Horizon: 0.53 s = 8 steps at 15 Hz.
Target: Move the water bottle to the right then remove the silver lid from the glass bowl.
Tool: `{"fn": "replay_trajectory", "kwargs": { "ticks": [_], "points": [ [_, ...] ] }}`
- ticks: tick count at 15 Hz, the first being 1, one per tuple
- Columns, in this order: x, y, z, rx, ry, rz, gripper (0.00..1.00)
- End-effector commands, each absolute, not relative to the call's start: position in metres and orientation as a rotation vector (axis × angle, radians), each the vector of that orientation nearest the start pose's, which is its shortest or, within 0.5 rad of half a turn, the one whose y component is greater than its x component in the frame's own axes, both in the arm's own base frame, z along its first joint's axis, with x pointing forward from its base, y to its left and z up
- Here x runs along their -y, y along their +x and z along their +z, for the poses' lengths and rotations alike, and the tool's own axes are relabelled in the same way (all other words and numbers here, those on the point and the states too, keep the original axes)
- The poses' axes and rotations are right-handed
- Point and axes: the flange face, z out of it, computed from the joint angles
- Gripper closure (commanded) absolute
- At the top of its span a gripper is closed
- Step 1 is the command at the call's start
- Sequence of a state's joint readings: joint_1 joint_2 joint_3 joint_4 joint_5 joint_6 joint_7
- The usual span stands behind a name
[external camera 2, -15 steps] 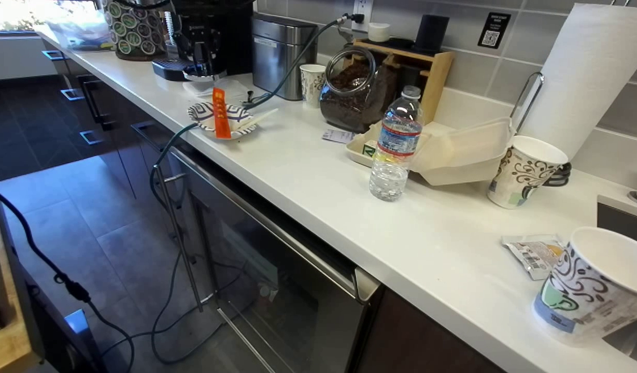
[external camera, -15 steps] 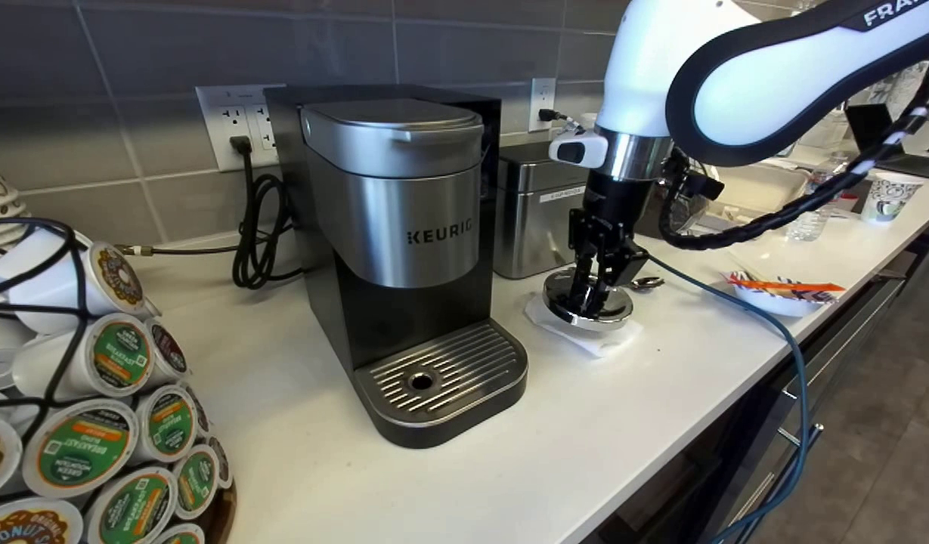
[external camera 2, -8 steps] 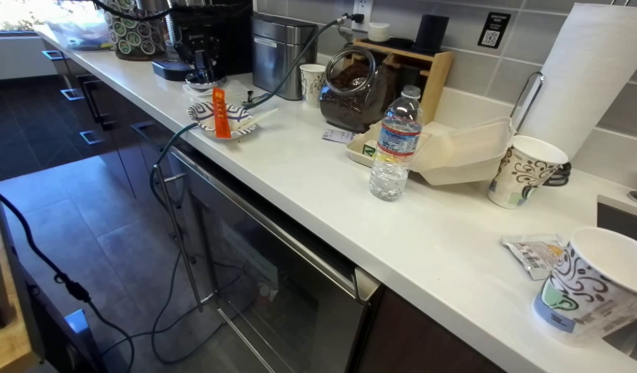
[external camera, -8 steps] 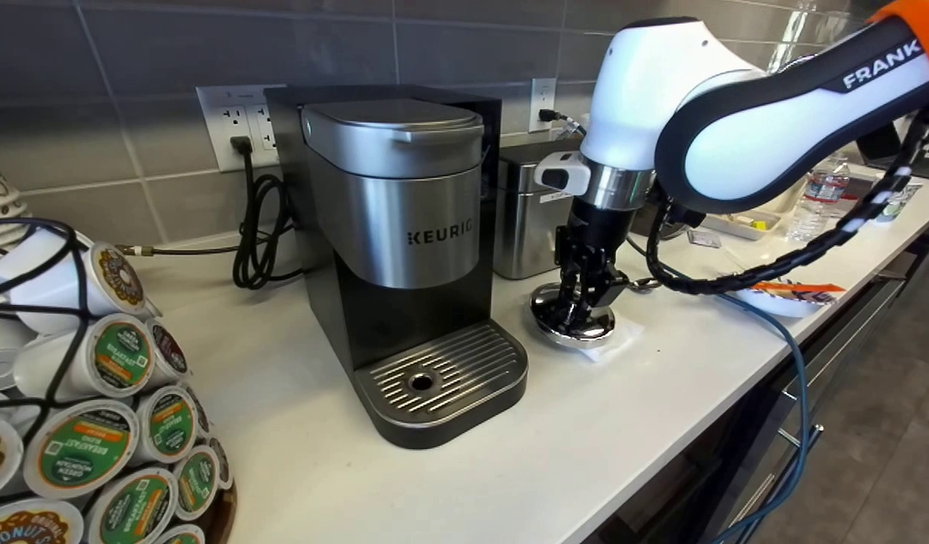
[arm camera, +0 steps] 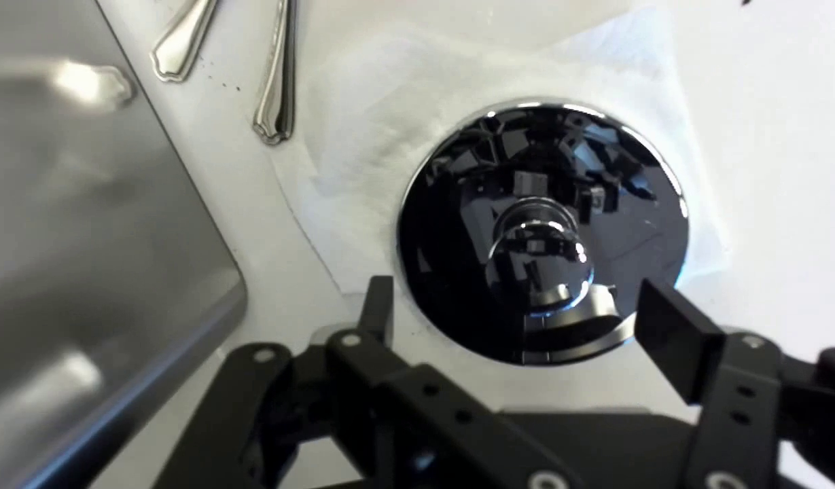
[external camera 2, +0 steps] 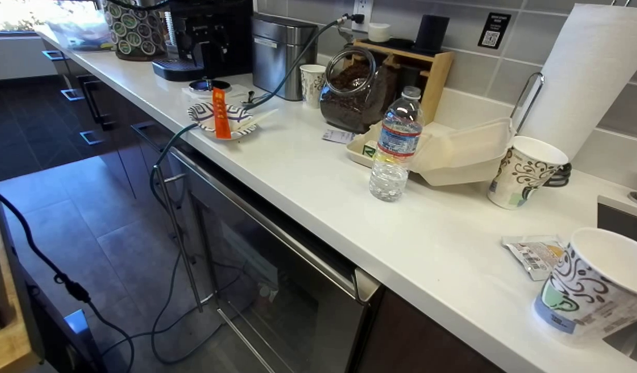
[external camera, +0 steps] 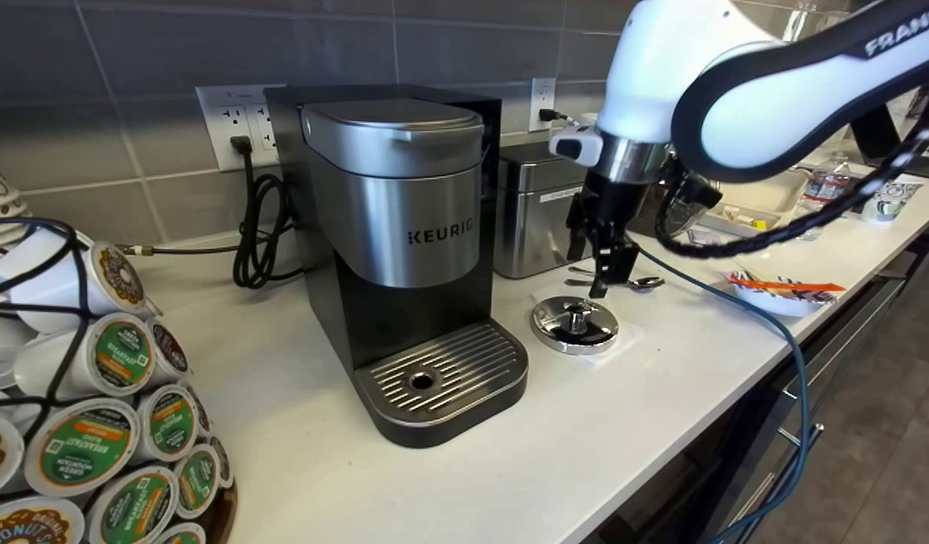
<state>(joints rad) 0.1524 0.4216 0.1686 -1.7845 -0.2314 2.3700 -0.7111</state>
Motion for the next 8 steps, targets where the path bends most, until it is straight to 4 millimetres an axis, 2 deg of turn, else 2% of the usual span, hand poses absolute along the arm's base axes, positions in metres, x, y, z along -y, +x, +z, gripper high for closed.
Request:
{"fn": "replay_trajectory", "kwargs": {
  "ticks": [1,2,4,5,7,8],
  "points": [
    [-0.142,0.598,0.377,1.552,-2.732,-0.388,0.00],
    [-0.127,0.590,0.385,1.496,-2.711,-0.439,0.00],
    [-0.103,0.572,0.387,1.452,-2.652,-0.554,0.00],
    [-0.122,0.603,0.391,1.480,-2.682,-0.485,0.00],
    [-0.101,0.587,0.390,1.453,-2.664,-0.533,0.01],
    [-0.099,0.583,0.389,1.450,-2.664,-0.532,0.00]
  ]
}}
